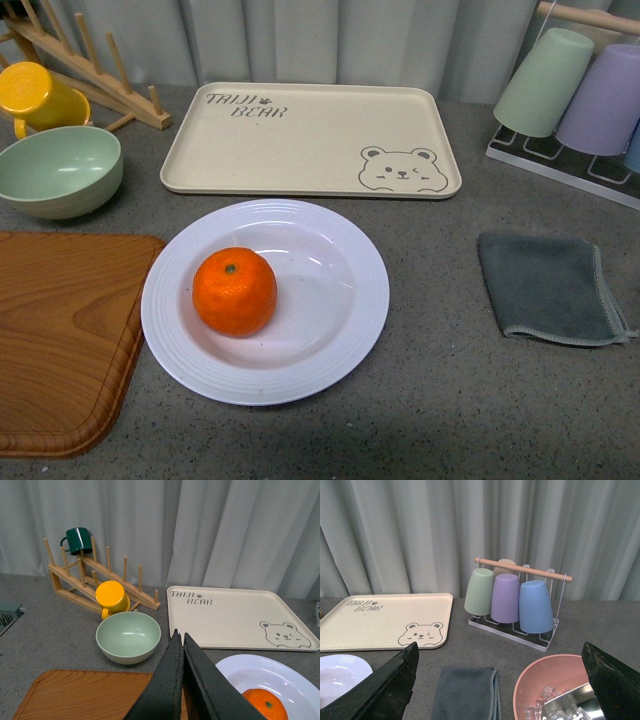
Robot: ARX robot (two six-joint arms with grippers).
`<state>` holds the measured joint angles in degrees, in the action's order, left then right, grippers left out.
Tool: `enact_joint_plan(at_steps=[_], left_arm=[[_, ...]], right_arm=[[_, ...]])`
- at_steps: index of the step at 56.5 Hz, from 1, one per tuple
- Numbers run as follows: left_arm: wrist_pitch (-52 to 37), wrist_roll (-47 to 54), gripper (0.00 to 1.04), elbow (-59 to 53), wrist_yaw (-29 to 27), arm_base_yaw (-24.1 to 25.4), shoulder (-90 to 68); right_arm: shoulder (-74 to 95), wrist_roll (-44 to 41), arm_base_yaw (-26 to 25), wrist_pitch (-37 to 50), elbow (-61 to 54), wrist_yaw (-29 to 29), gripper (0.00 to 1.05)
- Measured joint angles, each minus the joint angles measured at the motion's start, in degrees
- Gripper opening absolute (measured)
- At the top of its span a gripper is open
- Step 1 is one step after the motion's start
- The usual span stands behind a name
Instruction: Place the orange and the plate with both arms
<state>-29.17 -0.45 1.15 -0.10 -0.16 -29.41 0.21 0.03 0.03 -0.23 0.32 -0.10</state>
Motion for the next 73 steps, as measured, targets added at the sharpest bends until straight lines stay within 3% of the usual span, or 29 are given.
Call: enact_joint_plan(at_steps=[45, 51, 64, 70, 73], left_arm=[[18.7, 0.0, 0.04, 0.0, 0.0, 0.0, 19.2], [28.1, 0.0, 0.04, 0.0, 0.1, 0.0, 26.8], [29.0, 0.0, 0.04, 0.0, 0.1, 0.0, 29.1], [29.1, 0.0, 0.2, 0.0, 0.1, 0.0, 29.1], [29.1, 0.0, 0.32, 0.0, 0.1, 0.0, 29.1]], right_arm=[[0.0, 0.0, 0.0, 0.0, 0.0, 0.0, 0.95], [0.0, 0.0, 0.0, 0.0, 0.0, 0.0, 0.95], [0.0, 0.0, 0.0, 0.0, 0.0, 0.0, 0.95], [0.0, 0.0, 0.0, 0.0, 0.0, 0.0, 0.95], [3.4, -4.3, -1.8, -1.5, 1.0, -8.1, 0.95]])
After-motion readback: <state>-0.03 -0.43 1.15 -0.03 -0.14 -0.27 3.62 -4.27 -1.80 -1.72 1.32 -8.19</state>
